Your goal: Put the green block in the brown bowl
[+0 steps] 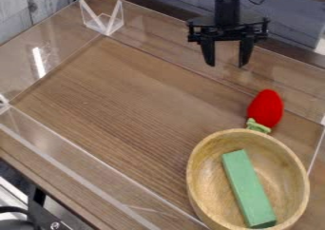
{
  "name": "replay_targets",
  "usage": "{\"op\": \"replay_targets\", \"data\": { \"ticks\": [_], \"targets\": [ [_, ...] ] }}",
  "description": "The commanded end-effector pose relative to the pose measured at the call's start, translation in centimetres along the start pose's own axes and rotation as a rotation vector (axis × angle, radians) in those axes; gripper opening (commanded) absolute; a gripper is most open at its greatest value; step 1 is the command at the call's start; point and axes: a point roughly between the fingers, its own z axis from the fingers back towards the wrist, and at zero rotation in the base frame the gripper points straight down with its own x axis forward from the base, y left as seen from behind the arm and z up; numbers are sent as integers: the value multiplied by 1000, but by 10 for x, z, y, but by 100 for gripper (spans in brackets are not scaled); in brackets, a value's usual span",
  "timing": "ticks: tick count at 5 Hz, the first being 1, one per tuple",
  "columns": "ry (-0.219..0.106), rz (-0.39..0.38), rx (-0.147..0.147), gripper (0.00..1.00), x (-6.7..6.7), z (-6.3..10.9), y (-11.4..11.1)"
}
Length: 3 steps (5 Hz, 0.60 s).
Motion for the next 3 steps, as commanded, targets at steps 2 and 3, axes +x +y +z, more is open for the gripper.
{"op": "replay_targets", "data": {
  "ticks": [2,3],
  "targets": [
    [-55,61,-14,0,-4,15,-16],
    [-47,77,-8,100,-13,9,-21]
  ]
}}
